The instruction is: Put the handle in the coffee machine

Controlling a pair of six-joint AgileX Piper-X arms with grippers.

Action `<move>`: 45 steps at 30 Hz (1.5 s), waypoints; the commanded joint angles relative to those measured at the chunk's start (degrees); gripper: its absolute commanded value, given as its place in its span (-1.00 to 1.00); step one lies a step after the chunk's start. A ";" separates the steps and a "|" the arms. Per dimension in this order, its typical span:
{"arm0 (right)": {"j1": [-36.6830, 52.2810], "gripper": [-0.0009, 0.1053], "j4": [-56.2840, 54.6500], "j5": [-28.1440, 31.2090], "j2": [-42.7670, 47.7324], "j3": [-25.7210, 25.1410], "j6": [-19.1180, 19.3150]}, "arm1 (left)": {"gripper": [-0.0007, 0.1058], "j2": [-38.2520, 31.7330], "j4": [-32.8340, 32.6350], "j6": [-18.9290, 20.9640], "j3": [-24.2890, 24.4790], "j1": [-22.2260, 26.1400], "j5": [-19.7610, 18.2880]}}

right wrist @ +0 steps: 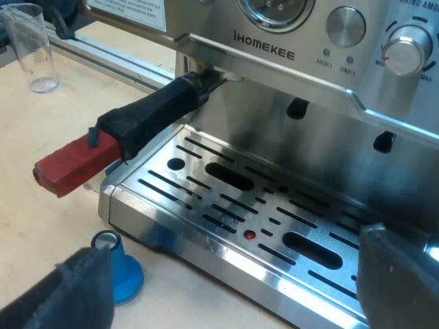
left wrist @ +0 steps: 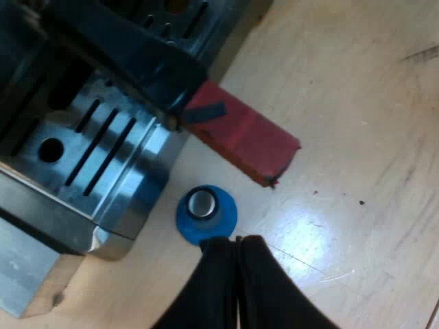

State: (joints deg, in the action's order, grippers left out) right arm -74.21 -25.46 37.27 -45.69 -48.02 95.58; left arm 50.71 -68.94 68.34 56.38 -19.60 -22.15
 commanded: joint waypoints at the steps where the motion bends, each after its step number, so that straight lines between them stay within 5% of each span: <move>1: -0.13 0.41 0.40 0.10 0.55 -0.48 0.59 | -0.98 -0.30 -0.27 0.45 0.27 0.35 -0.43; 8: -0.13 0.41 1.29 2.81 0.55 -0.81 0.59 | -0.98 -0.61 3.07 5.08 2.01 1.70 1.63; 18: 4.00 0.41 -1.81 4.61 0.55 -9.19 0.59 | -0.97 -0.82 3.33 8.31 12.66 4.47 4.72; 20: 5.84 0.41 -4.03 2.55 0.43 -11.10 0.59 | -0.89 -0.82 3.33 10.01 14.27 4.47 4.72; 27: 15.57 0.41 -8.21 -6.07 -0.72 -16.65 0.59 | 0.23 -1.60 2.69 12.88 19.15 4.47 4.76; 30: 20.02 0.41 -10.85 -12.51 -1.11 -17.67 1.03 | 0.31 -1.59 2.69 12.88 19.52 4.47 4.89; 36: 31.26 0.41 -15.11 -15.71 -1.10 -18.07 1.01 | 0.32 -2.89 2.83 12.88 19.68 4.47 5.36; 40: 39.05 0.41 -20.48 -18.77 -1.10 -19.23 1.49 | 0.32 -7.72 2.83 15.96 19.68 4.47 11.25; 45: 46.50 0.41 -24.36 -19.16 -0.76 -20.88 5.18 | 0.32 -10.68 2.83 17.61 19.68 4.47 13.49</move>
State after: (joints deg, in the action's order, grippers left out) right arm -28.37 -49.36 18.48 -47.09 -67.93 99.51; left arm 40.00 -66.40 85.05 75.85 -15.21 -9.74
